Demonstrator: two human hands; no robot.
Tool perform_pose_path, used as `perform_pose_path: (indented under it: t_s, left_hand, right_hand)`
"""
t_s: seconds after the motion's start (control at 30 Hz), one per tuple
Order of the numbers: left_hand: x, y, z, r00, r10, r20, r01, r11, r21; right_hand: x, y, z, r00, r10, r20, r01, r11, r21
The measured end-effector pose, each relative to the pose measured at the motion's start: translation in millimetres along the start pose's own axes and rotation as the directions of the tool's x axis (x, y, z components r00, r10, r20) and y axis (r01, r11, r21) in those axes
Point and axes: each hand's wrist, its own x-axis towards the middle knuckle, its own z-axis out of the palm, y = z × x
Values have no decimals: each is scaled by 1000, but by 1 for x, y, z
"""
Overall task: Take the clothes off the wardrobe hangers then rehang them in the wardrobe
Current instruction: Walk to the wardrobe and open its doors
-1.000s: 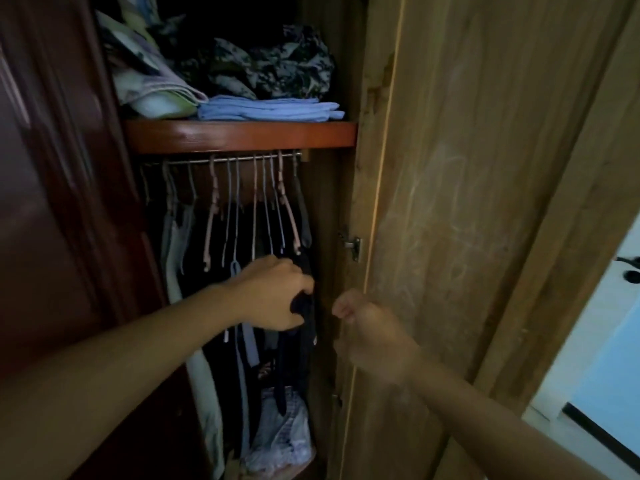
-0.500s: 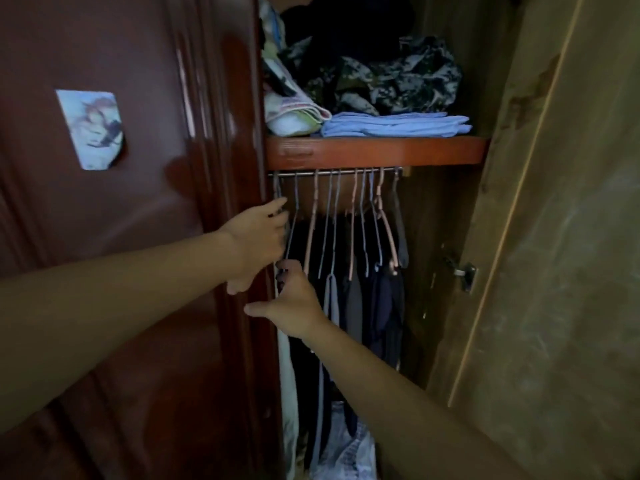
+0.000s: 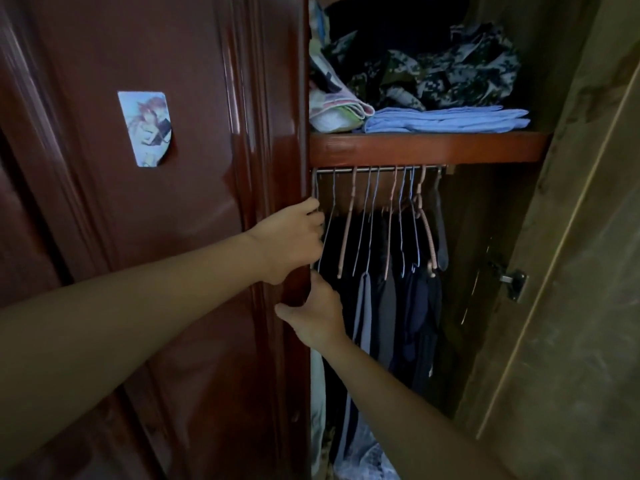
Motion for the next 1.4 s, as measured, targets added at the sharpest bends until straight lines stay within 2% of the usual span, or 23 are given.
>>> perform_pose_path:
  t_s: [0.1,0.2,0.3,0.4,0.57,0.73,0.9,1.0,1.07,1.17,1.27,1.4]
  left_hand:
    - [-23,9,-8,996,17,-89,-19,1000,-18]
    - [-56,20,-19,966,29,-258,-38,999,-30]
    - [-85,31,-29,942,10,-335,-14,1000,-9]
    - [-109,40,-35,939,-7,-343,2,1000,-16]
    - [-147,49,-43,962,-19,-271,20,1000,0]
    - [-194,61,-51,962,-52,-267,52,999,-6]
    - [-255,82,-62,941,-186,-284,183,982,-36]
    - [-290,87,-69,936,-279,-216,272,960,-60]
    - [-308,83,-76,933,-335,-134,327,942,-77]
    - [-335,80,-83,914,-405,29,406,912,-66]
    - [-363,80,-83,863,-461,207,471,882,1]
    - [-392,70,-68,819,-434,375,460,888,24]
  right_hand:
    - [-22,-3,-4,999,-34,-3,33,996,-84]
    - [-52,-8,-4,997,-74,14,75,988,-135]
    - [-79,-19,1,993,-114,42,120,973,-198]
    - [-98,-31,8,984,-167,59,177,941,-289]
    - [-125,-43,17,967,-208,149,244,925,-290]
    - [-158,-55,30,914,-281,292,354,905,-235]
    - [-188,-70,59,831,-262,490,366,922,-128]
    - [-203,-79,82,789,-266,554,360,930,-67]
    - [-210,-90,99,785,-279,554,368,928,-54]
    - [-224,-107,130,796,-288,532,363,931,-40]
    - [-237,-119,168,823,-279,496,314,949,12]
    - [-248,-136,212,840,-245,484,253,966,49]
